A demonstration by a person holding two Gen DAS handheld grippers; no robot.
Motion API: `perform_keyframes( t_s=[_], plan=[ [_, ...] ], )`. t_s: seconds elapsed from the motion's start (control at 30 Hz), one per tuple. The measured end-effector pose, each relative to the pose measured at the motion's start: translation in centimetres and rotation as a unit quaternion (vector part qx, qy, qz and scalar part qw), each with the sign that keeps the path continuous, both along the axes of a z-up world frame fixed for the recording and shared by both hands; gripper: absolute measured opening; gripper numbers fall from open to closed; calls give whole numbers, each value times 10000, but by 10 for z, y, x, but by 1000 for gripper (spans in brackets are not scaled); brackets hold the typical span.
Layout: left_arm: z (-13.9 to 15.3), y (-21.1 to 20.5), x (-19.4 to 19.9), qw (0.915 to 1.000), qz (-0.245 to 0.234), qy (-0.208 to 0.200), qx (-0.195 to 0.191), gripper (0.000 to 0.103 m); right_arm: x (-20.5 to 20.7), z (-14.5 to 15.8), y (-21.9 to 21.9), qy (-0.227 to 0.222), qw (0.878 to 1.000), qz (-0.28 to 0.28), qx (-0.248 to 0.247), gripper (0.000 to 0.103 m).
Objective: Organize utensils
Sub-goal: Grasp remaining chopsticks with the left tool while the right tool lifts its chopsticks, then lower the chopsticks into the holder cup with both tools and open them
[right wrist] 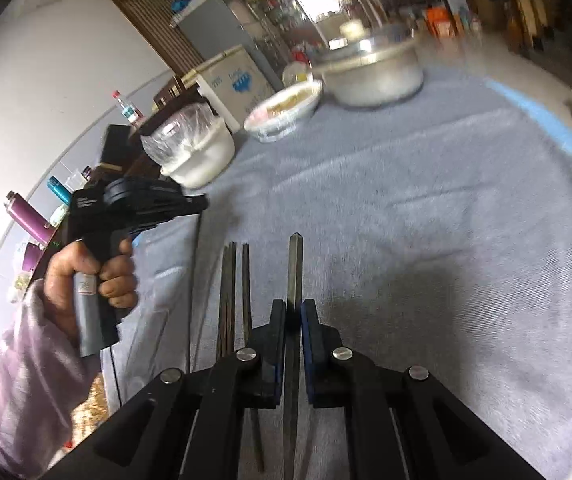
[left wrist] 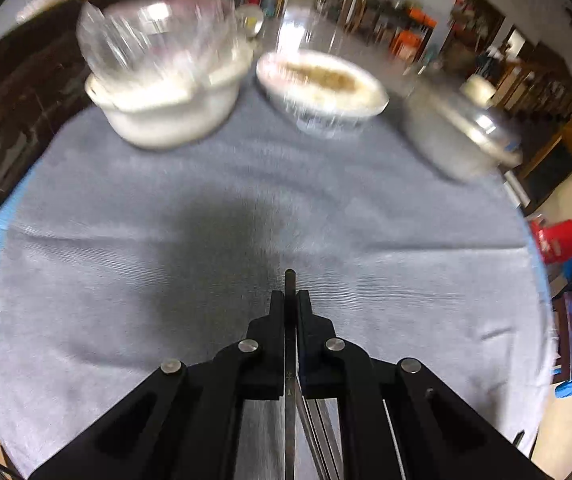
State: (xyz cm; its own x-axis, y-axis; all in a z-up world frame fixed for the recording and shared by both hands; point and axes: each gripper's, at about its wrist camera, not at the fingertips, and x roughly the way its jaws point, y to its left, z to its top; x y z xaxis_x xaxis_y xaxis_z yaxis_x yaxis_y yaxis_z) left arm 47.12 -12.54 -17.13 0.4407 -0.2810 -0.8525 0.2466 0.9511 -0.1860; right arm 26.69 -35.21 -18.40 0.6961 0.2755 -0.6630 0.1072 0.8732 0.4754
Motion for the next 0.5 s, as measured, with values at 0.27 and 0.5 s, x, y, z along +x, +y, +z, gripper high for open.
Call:
perform_keyframes(
  t_s=[0.27, 0.5],
  plan=[
    [91, 43, -104, 9921, -185, -1193, -326, 5, -69, 58, 30, -1232, 9911, -269, -427, 8],
    [133, 87, -207, 9764, -175, -2078, -555, 5, -126, 90, 68, -1967, 9708, -684, -1189, 8]
  ],
)
